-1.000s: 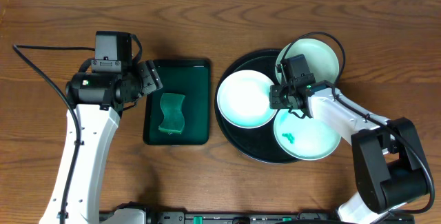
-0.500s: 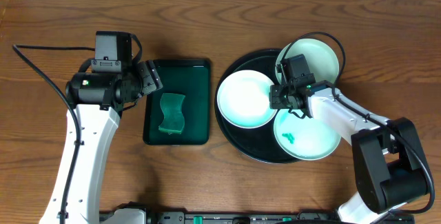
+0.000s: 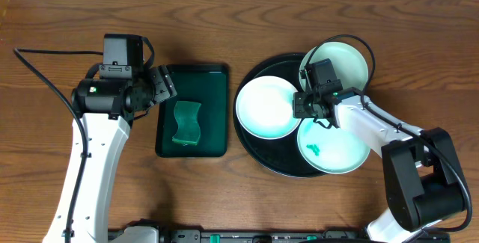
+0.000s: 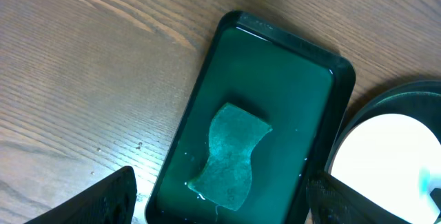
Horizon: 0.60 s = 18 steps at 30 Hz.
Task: Clean dirty plates on tray and stack at the side
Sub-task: 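Retract the left gripper to the left side of the table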
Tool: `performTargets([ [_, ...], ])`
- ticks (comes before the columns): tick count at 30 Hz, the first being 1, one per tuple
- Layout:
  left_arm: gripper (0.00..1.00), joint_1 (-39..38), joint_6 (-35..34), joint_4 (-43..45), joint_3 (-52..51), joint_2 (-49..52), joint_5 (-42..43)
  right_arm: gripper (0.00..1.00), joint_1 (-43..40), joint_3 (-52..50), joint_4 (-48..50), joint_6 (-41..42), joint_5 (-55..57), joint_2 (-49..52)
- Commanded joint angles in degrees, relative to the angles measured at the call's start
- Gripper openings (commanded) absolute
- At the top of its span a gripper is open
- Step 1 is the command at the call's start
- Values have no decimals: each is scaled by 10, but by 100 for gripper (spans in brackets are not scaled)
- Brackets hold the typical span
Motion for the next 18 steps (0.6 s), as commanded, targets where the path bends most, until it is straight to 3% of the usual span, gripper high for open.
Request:
performTargets([
  [1,79,2,-3,-2,5,0,-7,1,2,8,3,-3,-4,-7],
  [18,79,2,-3,17,5,0,-23,1,2,8,4,-3,-4,-7],
])
